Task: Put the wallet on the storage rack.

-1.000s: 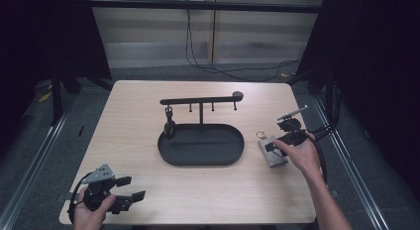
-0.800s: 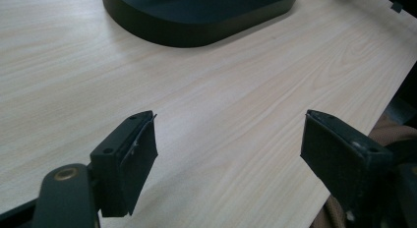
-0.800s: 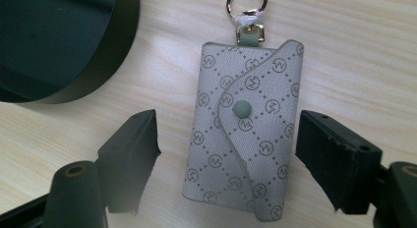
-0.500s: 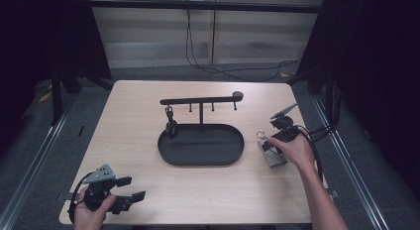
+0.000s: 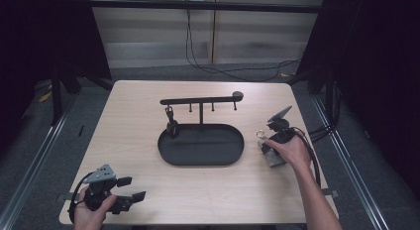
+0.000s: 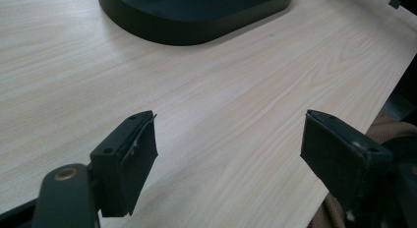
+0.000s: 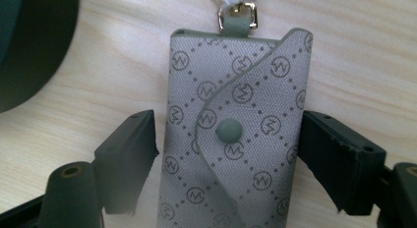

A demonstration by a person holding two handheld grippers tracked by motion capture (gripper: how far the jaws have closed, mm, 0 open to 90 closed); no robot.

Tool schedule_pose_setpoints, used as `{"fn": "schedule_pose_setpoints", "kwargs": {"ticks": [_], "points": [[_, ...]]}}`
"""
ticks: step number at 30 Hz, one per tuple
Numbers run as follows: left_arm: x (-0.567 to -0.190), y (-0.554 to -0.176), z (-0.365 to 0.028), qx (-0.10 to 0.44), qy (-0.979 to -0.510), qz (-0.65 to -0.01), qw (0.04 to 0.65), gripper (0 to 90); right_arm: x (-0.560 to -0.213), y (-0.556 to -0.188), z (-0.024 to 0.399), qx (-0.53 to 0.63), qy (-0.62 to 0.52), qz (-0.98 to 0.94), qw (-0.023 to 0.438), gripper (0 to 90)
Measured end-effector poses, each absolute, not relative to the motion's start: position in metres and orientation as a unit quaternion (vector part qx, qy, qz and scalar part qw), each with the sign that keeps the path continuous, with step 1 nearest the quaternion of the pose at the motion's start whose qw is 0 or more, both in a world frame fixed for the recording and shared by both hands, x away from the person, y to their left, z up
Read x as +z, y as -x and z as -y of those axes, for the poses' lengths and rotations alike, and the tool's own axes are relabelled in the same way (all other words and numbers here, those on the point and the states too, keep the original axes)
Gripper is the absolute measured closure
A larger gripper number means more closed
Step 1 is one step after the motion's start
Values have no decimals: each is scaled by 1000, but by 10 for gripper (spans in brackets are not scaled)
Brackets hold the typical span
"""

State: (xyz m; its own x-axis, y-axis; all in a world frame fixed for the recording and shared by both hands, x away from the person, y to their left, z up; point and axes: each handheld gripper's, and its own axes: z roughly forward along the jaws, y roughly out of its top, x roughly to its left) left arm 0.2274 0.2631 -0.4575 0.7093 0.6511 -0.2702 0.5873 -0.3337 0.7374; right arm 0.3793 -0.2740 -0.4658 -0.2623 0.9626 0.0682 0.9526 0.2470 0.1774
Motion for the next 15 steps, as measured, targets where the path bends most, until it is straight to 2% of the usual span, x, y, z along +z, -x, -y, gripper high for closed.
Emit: {"fn": "schedule_pose_setpoints", "kwargs": {"ticks": [15], "points": [[-458,-227,-263,39,-818,-379,431,212,-475,-381,272,77,-613,-786,24,262]]}}
